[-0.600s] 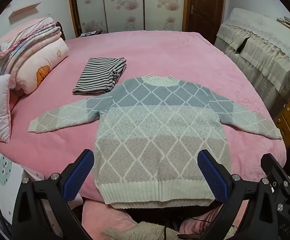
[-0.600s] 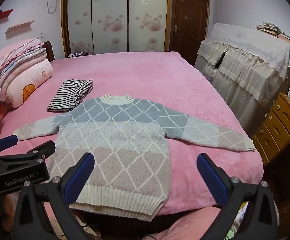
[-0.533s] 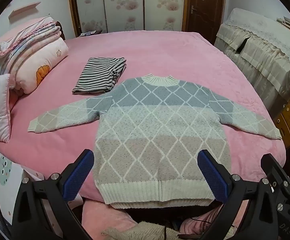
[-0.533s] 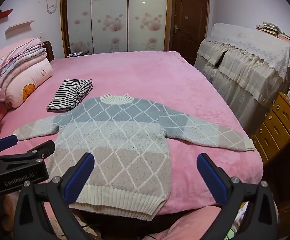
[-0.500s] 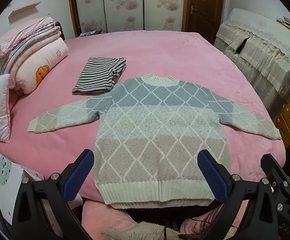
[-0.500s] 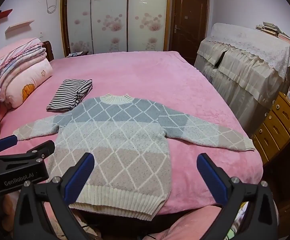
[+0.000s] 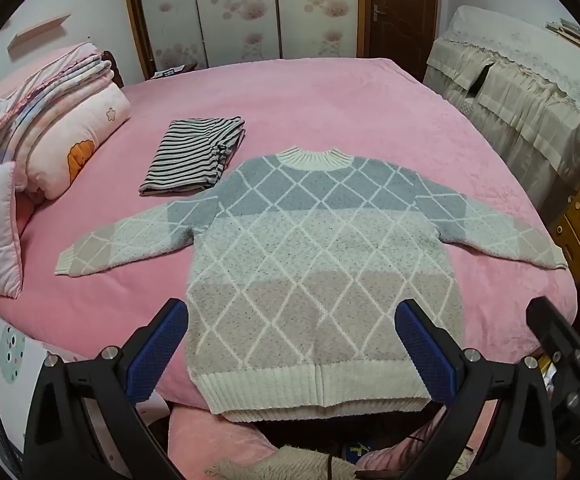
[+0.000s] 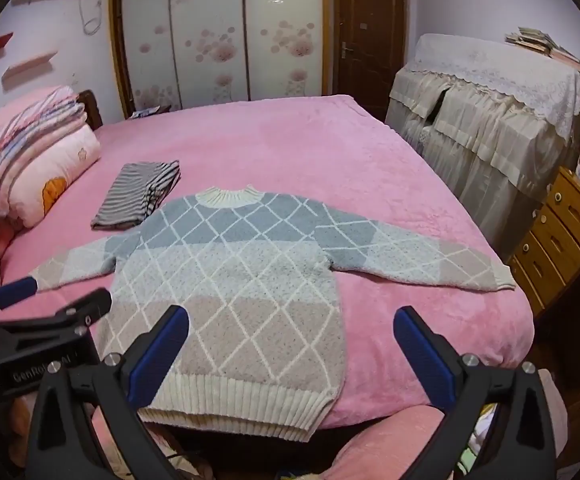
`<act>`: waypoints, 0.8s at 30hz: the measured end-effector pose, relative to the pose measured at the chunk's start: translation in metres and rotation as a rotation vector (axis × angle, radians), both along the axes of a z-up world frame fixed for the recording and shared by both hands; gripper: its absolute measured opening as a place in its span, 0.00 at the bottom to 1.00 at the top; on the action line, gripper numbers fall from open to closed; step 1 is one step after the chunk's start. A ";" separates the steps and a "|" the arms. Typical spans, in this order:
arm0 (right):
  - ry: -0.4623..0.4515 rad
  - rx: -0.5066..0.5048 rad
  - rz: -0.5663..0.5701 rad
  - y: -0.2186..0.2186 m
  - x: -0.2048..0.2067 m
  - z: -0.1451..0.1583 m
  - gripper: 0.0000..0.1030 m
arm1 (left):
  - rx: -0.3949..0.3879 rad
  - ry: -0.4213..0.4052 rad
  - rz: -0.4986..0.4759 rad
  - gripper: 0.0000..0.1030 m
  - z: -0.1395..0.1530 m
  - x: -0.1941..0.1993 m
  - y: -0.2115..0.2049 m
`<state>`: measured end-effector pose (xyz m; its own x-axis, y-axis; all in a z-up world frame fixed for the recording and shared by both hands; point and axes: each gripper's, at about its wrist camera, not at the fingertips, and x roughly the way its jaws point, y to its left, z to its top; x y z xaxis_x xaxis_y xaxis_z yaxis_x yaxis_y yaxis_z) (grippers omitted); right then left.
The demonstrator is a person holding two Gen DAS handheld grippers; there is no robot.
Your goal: Fold small clothes
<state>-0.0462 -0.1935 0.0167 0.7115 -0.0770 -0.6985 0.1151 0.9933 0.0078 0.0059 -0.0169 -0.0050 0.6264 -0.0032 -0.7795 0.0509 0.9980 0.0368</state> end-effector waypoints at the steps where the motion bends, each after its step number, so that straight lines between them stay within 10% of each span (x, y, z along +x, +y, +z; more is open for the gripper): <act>1: -0.007 0.004 -0.003 -0.002 -0.001 0.001 1.00 | 0.001 -0.001 -0.001 1.00 0.000 0.000 -0.001; 24: -0.021 0.039 0.005 -0.003 -0.023 0.003 1.00 | -0.007 -0.071 -0.006 1.00 0.015 -0.032 0.005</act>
